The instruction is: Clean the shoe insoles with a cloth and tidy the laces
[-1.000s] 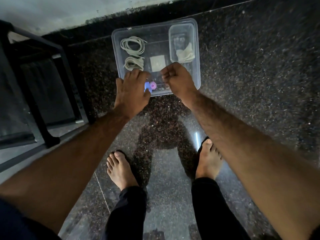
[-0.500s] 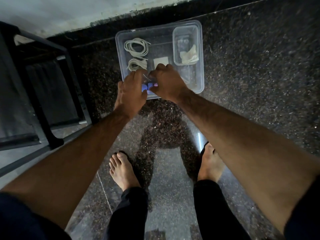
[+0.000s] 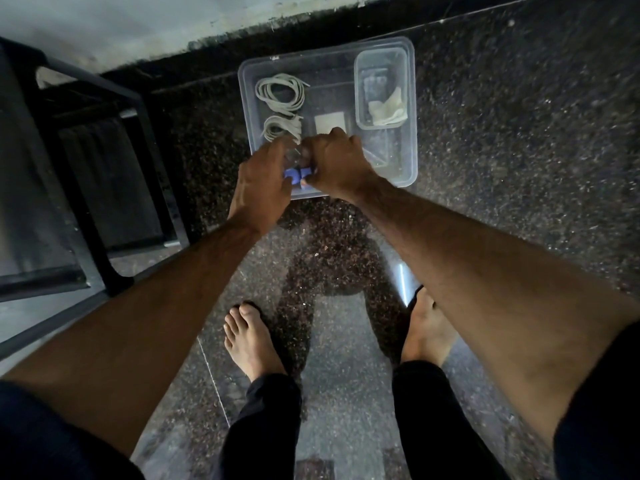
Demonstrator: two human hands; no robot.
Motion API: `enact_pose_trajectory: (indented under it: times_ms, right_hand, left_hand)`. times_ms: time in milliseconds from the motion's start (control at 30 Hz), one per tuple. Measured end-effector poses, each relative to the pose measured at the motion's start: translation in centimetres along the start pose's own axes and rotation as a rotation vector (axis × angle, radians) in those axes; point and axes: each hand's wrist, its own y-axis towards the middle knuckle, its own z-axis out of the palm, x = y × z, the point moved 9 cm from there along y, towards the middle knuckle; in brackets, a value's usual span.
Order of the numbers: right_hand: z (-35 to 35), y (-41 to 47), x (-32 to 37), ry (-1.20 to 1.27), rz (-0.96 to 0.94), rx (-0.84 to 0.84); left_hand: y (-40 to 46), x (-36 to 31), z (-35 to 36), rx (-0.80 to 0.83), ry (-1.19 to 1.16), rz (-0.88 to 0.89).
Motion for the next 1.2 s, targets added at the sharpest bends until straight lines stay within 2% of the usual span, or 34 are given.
enact_pose_trajectory:
  times_ms: [100, 200, 300, 633, 733, 867, 1200]
  right_hand:
    - [0.1, -0.1, -0.2, 0.067, 0.018, -0.005]
    - [0.1, -0.1, -0.7, 0.269, 0.060, -0.046]
    - [0.3, -0.2, -0.9, 0.382, 0.009, -0.111]
    - [0.0, -0.8, -1.4, 0.374, -0.066, -0.047]
    - [-0.1, -1.1, -2.0, 0.280, -0.076, -0.011]
    - [0.1, -1.6, -2.0, 0.245, -0.116, -0.009]
    - [-0.2, -1.7, -1.9, 0.167, -0.112, -0.004]
  left_hand:
    - [-0.1, 0.4, 0.1, 0.016, -0.047, -0.031]
    - [0.0, 0.4, 0.2, 0.034, -0.109, -0.041]
    - [0.1, 0.4, 0.2, 0.052, -0.124, -0.042]
    - [0.0, 0.6, 0.1, 0.033, -0.037, -0.009]
    - [-0.3, 0.0, -0.5, 0.019, 0.062, 0.031]
    - [-0.3, 0.2, -0.1, 0.068, 0.160, -0.031]
    - [-0.4, -1.0, 0.6, 0.109, 0.037, 0.031]
